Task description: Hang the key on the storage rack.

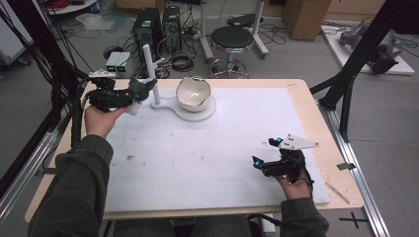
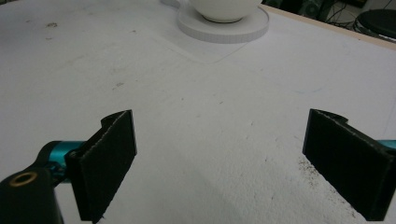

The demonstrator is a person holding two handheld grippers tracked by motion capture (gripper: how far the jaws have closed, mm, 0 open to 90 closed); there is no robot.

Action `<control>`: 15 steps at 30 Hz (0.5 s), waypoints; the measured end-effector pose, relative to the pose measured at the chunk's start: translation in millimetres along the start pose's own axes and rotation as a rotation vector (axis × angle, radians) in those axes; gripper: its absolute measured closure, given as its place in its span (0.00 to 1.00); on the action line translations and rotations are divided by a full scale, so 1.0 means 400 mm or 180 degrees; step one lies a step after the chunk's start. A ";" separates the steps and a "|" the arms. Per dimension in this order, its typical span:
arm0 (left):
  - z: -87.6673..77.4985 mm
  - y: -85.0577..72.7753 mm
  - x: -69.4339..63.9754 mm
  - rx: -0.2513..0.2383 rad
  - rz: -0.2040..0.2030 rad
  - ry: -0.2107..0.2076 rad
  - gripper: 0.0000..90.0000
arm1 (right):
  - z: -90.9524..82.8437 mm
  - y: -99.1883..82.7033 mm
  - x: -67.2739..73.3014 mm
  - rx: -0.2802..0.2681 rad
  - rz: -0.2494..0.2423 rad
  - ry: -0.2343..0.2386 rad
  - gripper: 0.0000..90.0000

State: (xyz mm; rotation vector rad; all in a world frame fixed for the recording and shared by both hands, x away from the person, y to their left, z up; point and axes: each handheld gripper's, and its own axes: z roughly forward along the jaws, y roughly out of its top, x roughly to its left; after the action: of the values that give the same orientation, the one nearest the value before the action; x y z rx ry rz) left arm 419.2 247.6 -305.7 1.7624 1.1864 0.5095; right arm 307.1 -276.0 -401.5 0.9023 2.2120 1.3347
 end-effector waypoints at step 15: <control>0.009 -0.021 0.004 0.0037 0.0010 0.0019 0.54 | -0.001 0.000 0.001 -0.0005 0.0001 -0.0008 0.10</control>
State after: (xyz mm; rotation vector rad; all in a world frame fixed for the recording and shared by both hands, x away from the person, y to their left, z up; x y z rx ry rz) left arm 418.4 248.2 -314.9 1.7740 1.1932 0.5111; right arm 306.8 -275.8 -401.2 0.9031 2.2087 1.3346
